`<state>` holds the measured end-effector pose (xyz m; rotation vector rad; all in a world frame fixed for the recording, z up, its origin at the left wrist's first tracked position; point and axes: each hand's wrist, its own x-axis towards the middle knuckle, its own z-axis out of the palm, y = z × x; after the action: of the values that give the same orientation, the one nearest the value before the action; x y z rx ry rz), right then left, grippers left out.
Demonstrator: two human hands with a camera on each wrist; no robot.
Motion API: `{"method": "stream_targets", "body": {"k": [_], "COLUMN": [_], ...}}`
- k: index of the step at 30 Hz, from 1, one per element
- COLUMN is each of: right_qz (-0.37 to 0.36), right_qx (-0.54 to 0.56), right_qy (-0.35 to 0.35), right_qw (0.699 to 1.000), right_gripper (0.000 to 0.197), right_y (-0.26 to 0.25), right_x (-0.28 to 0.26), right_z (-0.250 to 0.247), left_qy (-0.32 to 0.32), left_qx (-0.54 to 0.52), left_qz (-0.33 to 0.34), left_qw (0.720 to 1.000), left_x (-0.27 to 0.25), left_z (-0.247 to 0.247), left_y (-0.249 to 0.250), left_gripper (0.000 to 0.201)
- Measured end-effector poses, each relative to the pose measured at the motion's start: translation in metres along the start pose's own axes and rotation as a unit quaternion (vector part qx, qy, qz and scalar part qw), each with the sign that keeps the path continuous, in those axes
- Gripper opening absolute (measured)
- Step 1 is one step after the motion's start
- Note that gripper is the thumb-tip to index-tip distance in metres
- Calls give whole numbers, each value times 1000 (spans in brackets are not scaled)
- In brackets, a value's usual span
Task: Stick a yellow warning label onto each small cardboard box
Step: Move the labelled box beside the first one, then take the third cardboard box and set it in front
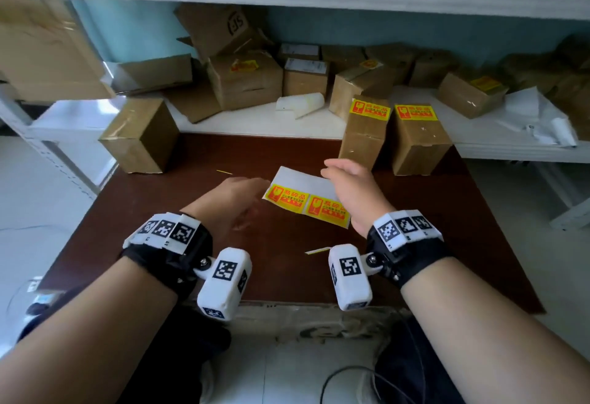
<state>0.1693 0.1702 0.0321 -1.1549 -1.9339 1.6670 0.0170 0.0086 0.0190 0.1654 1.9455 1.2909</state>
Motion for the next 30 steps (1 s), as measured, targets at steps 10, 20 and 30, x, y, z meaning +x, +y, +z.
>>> {"method": "stream_targets", "body": {"k": [10,20,30], "right_qz": [24,-7,-5], "right_qx": [29,92,139], "right_qy": [-56,-106,-204], "right_qw": [998,990,969], "right_gripper": [10,20,39], "right_y": [-1,-49,-87], "right_x": [-19,-18,4], "right_z": [69,141,241], "left_qy": [110,145,372], "left_qx": [-114,-109,-145], "left_qz": [72,119,207], "left_qw": [985,976,893], "left_x": [4,-9,41], "left_z": [-59,-103,-219], "left_y": [10,6,-4], "left_gripper": [27,21,20]}}
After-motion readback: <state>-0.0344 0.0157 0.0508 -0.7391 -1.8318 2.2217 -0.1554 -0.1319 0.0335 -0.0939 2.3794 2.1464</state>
